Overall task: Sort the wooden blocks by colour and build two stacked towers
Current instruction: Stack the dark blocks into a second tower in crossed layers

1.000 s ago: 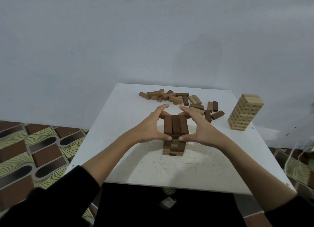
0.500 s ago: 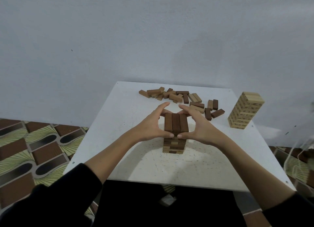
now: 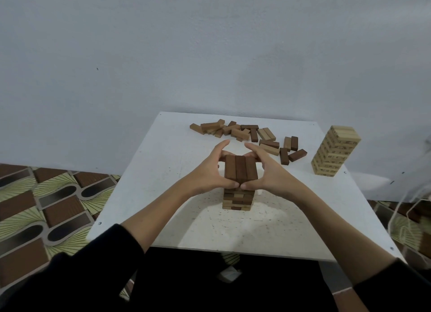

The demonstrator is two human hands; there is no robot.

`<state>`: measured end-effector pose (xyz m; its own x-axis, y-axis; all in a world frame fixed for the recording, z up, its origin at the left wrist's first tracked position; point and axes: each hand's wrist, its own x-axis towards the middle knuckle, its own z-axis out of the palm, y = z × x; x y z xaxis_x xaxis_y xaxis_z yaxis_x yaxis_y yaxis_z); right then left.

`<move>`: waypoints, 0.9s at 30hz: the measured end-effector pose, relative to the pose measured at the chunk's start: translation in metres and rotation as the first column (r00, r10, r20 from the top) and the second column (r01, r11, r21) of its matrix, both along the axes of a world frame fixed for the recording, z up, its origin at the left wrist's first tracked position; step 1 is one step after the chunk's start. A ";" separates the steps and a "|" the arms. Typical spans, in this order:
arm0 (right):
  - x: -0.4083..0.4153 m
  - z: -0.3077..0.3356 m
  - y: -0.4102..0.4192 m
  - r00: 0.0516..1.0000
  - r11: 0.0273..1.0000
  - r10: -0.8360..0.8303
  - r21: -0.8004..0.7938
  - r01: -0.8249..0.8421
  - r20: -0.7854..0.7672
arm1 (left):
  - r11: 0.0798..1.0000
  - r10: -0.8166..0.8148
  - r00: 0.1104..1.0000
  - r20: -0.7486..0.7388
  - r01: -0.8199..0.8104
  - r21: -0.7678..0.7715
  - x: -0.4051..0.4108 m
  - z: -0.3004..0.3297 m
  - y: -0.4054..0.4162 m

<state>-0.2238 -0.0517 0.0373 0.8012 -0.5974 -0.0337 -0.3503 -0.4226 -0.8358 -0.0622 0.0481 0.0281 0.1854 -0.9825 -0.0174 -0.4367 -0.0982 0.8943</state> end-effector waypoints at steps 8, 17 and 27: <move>0.001 0.001 0.004 1.000 0.998 -0.013 0.061 0.013 0.005 | 1.000 0.001 0.995 -0.096 -0.001 0.001 0.001 -0.004 -0.001; 0.001 -0.003 0.020 0.968 0.938 -0.211 0.306 0.162 0.135 | 0.993 0.101 0.945 -0.312 -0.076 0.089 -0.010 -0.008 0.006; 0.017 -0.012 0.039 0.868 0.784 -0.440 0.570 0.247 0.230 | 0.994 0.106 0.772 -0.627 -0.094 0.053 -0.032 -0.004 0.002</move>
